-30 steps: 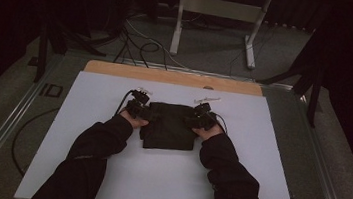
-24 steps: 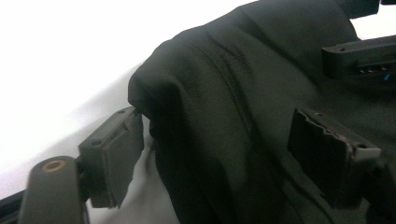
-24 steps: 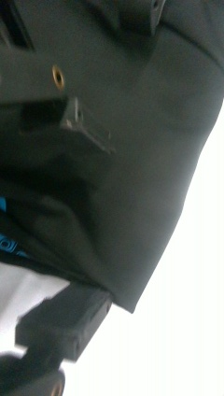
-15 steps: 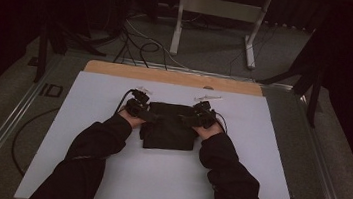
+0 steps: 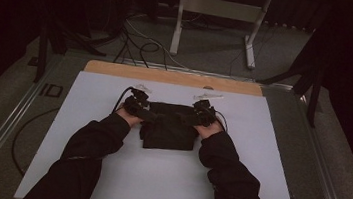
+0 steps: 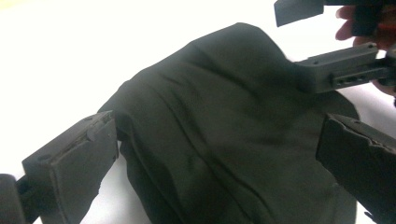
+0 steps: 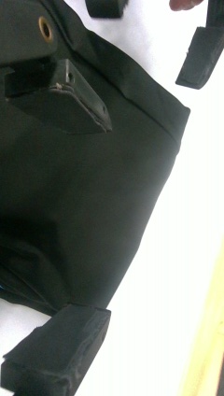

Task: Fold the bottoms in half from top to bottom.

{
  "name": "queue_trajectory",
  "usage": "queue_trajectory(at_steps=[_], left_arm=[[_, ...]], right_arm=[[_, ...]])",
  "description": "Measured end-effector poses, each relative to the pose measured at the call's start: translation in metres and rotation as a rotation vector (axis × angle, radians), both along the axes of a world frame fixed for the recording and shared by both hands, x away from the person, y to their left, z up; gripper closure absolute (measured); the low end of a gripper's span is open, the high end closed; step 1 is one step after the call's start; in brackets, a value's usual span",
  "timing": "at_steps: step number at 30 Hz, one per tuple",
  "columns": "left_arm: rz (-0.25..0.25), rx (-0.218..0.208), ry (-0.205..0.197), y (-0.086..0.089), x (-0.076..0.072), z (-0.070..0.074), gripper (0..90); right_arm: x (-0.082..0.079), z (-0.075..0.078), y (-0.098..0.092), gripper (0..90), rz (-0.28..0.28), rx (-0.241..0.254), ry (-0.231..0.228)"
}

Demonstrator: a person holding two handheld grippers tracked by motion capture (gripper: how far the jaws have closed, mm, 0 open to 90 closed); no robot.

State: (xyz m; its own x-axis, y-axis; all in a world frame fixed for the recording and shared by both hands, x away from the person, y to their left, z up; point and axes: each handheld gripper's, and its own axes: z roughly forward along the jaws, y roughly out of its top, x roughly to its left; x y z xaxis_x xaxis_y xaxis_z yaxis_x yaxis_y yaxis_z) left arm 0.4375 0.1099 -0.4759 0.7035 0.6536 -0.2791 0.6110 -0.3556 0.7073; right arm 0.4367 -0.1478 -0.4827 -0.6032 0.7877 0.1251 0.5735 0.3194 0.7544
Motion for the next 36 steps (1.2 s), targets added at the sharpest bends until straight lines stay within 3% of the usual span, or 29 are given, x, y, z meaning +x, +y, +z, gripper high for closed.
queue_trajectory(at_steps=[9,13,25,36], left_arm=[[-0.011,-0.025,-0.026,0.004,-0.005,0.010,0.0],[-0.031,-0.023,-0.007,0.004,-0.008,0.015,0.0],[-0.068,-0.029,-0.078,-0.002,-0.023,0.036,0.0],[-0.132,-0.059,-0.102,-0.007,-0.041,0.039,0.0]], right_arm=[[0.000,0.009,0.001,9.4,0.014,0.012,-0.020],[-0.001,0.012,0.002,9.4,0.021,0.016,-0.032],[-0.001,0.027,0.005,9.5,0.055,0.015,-0.048],[-0.009,0.033,0.006,9.5,0.092,0.017,-0.068]])
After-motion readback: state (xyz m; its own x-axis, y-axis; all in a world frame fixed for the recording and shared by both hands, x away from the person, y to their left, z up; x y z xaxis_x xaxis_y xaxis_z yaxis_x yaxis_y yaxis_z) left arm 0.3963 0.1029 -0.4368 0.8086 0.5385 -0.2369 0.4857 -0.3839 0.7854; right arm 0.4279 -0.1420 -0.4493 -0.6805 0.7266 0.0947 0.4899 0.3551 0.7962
